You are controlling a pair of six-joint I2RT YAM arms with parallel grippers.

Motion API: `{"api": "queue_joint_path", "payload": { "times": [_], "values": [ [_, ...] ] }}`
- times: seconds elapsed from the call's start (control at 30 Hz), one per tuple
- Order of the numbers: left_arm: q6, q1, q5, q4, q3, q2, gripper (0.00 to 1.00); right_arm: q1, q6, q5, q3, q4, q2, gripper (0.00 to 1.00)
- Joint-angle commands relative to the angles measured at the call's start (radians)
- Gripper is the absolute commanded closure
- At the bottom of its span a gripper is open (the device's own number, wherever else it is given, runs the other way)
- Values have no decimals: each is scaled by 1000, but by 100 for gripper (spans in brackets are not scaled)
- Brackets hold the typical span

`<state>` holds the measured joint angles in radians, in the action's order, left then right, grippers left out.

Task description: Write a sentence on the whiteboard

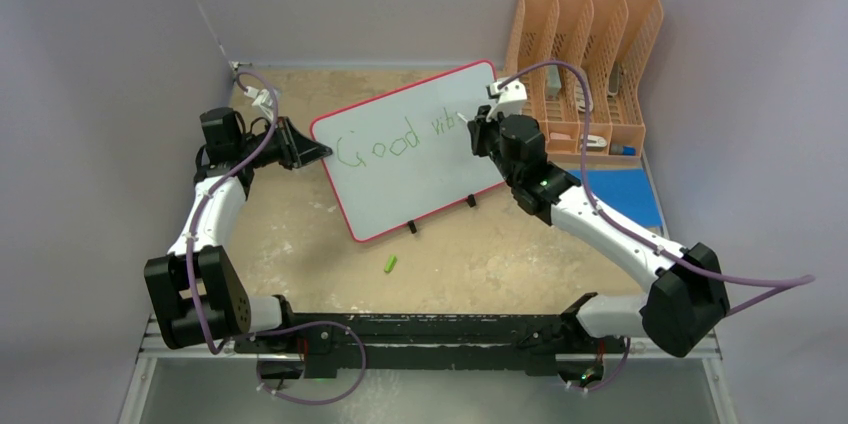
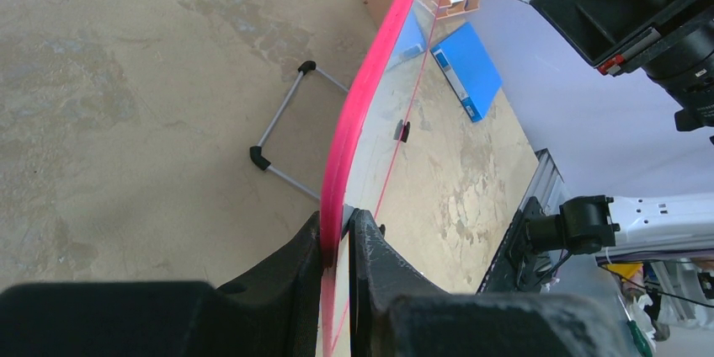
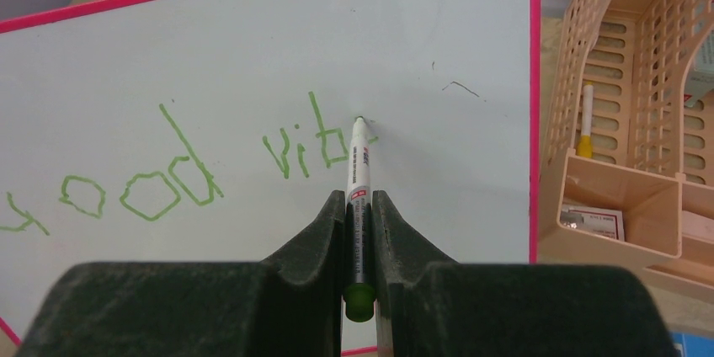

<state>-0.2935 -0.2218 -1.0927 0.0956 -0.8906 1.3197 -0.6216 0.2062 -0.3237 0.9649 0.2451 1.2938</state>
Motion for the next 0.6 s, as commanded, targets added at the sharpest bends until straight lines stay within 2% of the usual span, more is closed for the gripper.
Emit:
{"api": "queue_joint_path", "payload": {
  "times": [0.0, 0.57],
  "values": [
    [31, 15, 50, 26, -14, -5, 100, 3, 9, -26, 15, 35, -37, 100],
    [31, 15, 51, 25, -13, -5, 100, 3, 33, 14, -23, -9, -64, 100]
  ]
}}
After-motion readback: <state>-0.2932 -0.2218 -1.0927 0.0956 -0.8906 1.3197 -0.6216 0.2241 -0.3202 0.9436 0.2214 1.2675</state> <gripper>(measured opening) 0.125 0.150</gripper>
